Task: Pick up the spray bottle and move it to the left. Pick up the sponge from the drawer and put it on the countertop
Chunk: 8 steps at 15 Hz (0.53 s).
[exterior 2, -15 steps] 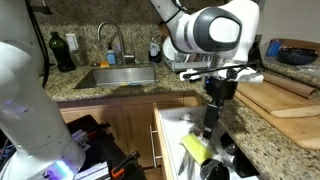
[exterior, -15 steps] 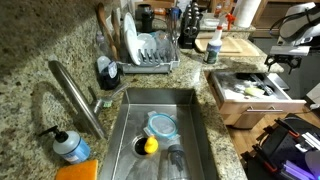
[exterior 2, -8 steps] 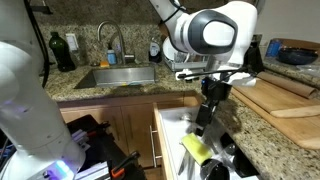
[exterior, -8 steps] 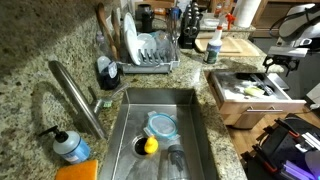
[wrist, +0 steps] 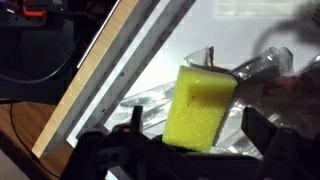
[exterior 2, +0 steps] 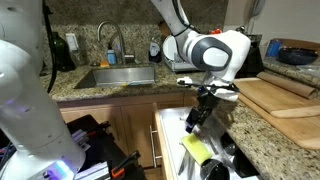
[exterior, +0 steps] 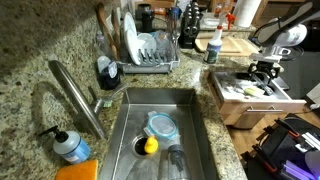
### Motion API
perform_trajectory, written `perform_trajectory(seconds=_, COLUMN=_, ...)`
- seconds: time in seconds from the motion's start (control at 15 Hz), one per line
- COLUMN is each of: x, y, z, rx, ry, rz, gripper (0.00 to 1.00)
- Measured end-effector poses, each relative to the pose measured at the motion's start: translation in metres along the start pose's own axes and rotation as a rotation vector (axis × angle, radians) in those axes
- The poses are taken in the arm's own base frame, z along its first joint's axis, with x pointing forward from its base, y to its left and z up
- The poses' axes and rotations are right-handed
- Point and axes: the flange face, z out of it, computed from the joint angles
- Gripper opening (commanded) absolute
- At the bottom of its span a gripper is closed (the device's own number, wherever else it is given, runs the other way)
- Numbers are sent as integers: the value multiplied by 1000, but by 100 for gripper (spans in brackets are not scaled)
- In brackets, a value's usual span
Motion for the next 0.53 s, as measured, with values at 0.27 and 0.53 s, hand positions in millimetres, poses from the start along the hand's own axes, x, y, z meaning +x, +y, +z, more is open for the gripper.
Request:
perform_trajectory(seconds=0.27, x=10, y=-2, z=2, rx=8, ry=15, rz=34, gripper=100)
perform_trajectory(seconds=0.53, x=8, y=-6, z=8, rx=20, ry=15, rz=37, gripper=100)
